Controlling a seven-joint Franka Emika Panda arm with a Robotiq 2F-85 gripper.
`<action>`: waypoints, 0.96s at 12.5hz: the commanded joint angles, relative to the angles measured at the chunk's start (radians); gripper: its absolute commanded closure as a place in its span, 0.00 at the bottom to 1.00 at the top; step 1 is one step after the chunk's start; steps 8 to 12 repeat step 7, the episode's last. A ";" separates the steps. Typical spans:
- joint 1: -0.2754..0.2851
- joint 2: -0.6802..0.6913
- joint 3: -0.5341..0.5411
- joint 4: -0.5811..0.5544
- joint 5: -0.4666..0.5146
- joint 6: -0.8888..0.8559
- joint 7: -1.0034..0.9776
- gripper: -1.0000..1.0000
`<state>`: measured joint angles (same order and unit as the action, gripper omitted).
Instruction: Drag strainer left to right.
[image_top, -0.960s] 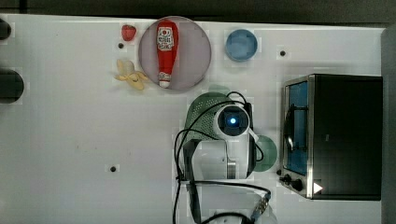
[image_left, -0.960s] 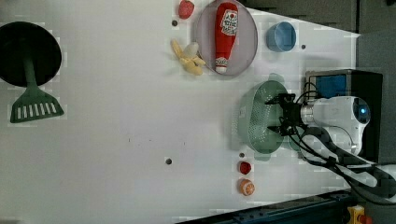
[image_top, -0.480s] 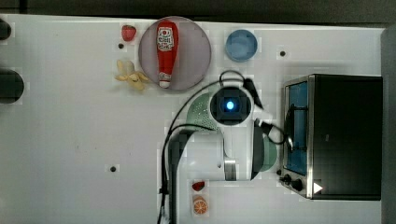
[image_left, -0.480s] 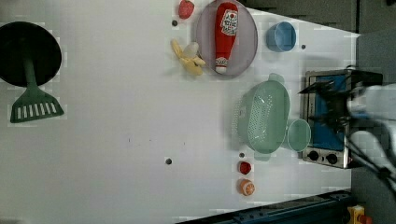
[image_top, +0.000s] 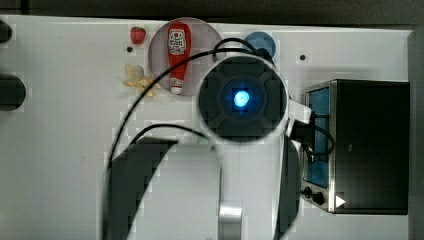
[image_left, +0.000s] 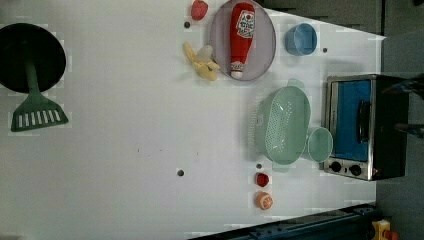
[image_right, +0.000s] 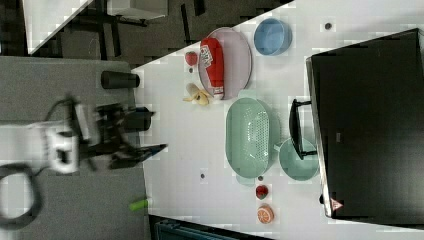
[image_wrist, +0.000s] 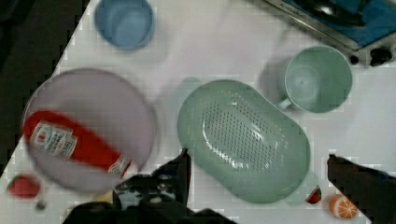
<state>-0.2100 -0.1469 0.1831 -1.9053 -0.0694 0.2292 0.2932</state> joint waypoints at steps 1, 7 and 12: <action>-0.023 0.007 -0.015 0.076 0.047 -0.115 -0.195 0.00; -0.023 -0.018 -0.021 0.094 0.048 -0.166 -0.208 0.00; -0.023 -0.018 -0.021 0.094 0.048 -0.166 -0.208 0.00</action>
